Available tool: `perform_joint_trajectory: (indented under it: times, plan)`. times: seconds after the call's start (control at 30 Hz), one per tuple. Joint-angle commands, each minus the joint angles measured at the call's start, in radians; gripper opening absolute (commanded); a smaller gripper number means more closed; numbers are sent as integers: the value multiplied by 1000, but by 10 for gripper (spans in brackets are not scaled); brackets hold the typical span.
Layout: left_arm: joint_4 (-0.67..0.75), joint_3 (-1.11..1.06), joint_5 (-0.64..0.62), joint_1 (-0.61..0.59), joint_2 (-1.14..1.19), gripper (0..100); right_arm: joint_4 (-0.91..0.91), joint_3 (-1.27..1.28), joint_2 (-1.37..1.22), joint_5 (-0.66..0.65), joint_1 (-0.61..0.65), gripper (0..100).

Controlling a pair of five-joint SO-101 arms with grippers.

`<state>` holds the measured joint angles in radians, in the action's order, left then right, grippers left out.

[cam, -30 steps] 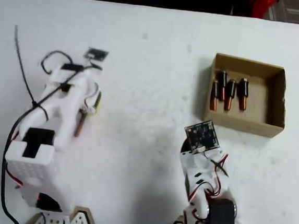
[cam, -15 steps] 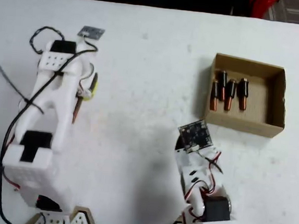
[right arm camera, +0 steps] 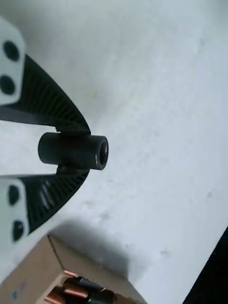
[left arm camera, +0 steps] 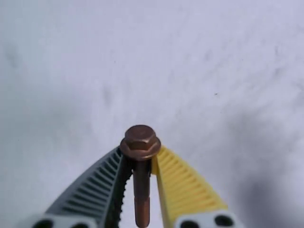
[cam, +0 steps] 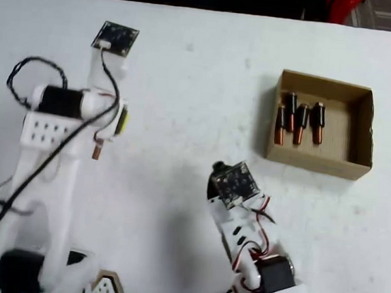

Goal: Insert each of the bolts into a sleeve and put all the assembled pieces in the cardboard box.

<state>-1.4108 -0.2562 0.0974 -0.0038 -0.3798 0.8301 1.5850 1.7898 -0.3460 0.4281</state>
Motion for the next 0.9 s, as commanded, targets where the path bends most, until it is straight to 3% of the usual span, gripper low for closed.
perform_joint_trajectory:
  times: [0.0, 0.47, 0.63, 0.87]
  plan:
    - [83, -49, -14, 51, -179, 24, -64, -8, 10, 9, 50, 17]
    - [307, -255, -9, 79, -456, 23, -349, 100, 10, 11, 131, 17]
    - [463, -382, -15, 79, -527, 23, -417, 104, 10, 118, 125, 17]
    - [617, -483, -26, 113, -641, 23, -504, 104, 7, 153, 133, 17]
